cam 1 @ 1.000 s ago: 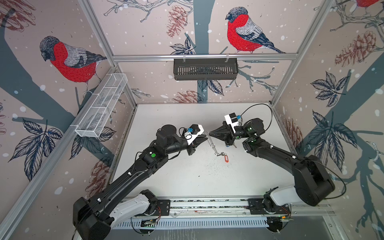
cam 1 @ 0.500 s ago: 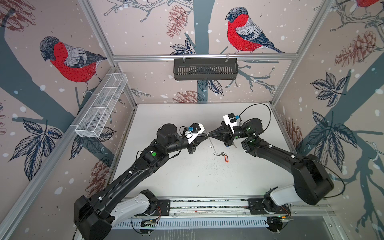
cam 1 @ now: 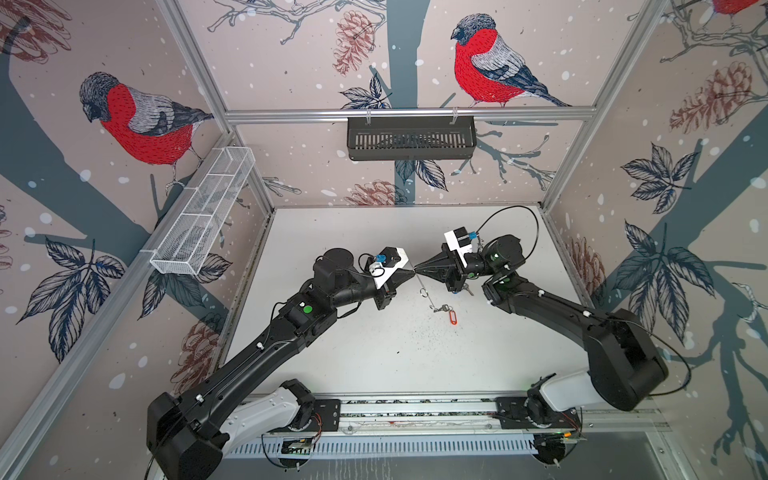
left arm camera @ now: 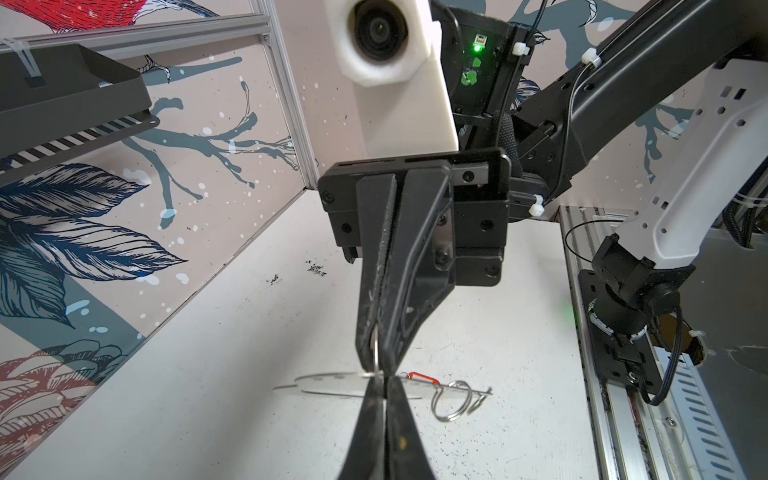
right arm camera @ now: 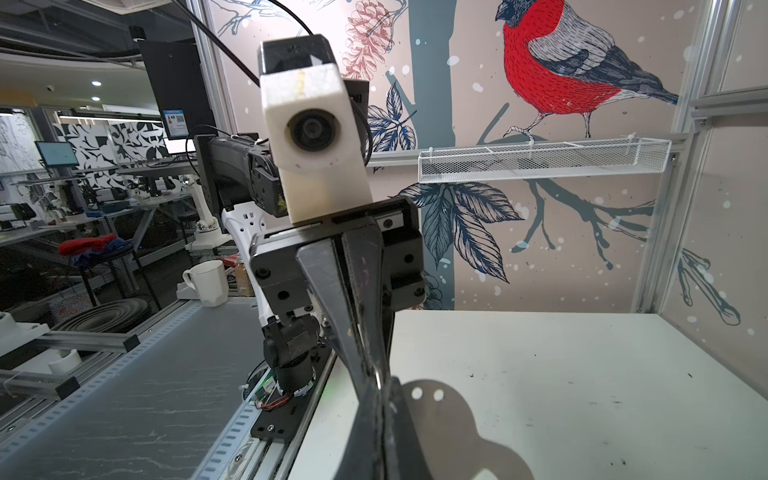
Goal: Put the keys on the keyring
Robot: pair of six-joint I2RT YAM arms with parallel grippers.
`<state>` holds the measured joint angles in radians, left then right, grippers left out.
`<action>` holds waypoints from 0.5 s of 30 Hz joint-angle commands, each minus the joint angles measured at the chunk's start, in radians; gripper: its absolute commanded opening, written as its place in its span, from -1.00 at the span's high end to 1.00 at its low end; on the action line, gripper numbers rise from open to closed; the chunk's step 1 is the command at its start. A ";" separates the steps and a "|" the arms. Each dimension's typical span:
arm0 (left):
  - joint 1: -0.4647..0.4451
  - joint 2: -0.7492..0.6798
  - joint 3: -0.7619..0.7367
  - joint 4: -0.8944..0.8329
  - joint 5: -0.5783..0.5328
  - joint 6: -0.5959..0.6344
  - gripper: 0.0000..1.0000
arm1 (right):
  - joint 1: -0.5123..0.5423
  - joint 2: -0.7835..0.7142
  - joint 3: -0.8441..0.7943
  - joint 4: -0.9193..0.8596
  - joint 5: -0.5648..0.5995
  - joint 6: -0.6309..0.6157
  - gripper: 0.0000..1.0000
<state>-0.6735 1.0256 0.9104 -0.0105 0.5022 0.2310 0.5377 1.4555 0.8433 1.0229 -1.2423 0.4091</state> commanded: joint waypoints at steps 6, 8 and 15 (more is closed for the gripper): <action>0.001 0.002 0.025 0.074 -0.070 -0.026 1.00 | -0.008 -0.025 -0.010 -0.127 -0.003 -0.072 0.95; 0.000 0.005 0.027 0.067 -0.072 -0.032 1.00 | -0.014 -0.026 -0.011 -0.132 -0.002 -0.074 0.78; -0.001 0.007 0.024 0.066 -0.067 -0.042 1.00 | -0.019 -0.026 -0.011 -0.135 0.002 -0.078 0.55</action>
<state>-0.6735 1.0325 0.9260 -0.0101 0.4431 0.1940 0.5205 1.4330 0.8337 0.8894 -1.2297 0.3401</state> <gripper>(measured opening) 0.048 0.228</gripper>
